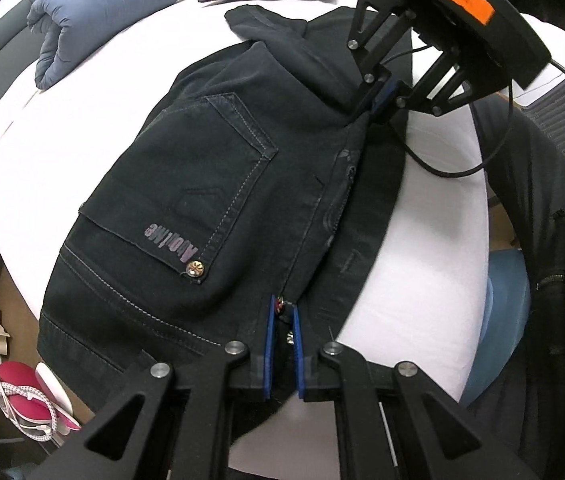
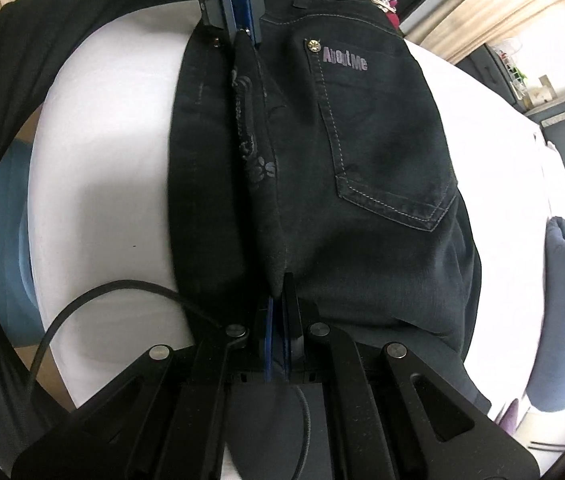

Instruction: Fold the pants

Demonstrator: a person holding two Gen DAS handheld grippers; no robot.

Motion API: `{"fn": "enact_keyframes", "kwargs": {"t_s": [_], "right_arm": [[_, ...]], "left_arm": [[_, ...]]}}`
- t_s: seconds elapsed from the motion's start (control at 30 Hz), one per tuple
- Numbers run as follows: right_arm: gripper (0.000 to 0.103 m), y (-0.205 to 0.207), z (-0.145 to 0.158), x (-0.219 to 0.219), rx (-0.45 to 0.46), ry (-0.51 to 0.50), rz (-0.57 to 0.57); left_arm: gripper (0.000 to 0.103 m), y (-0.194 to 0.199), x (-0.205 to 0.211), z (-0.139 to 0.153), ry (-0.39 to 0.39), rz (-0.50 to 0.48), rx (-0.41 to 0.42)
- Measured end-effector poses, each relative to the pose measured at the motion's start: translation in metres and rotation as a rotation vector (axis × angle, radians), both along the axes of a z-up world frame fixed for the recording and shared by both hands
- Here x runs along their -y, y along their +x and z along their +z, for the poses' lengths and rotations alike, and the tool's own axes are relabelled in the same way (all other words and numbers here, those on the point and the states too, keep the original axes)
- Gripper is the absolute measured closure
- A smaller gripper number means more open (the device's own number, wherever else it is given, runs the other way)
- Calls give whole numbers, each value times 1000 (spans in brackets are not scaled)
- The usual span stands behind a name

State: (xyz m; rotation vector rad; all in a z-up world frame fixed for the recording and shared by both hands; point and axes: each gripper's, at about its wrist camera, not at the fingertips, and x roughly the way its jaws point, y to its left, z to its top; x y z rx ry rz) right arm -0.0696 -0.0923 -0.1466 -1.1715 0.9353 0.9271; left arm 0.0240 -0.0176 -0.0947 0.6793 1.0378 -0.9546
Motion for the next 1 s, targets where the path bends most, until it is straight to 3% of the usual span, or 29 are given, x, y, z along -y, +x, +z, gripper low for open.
{"fn": "enact_keyframes", "kwargs": {"t_s": [0.17, 0.8, 0.9, 1.0], "right_arm": [[100, -12, 3, -8, 35, -21, -1], [100, -19, -15, -27, 92, -44, -90], [97, -27, -17, -30, 114, -49, -109], [96, -24, -22, -30, 122, -24, -190]], "left_arm": [[95, -16, -5, 1, -3, -8, -9], [95, -13, -17, -16, -24, 64, -5], [89, -13, -21, -14, -37, 104, -8], [74, -15, -30, -8, -49, 136, -38]]}}
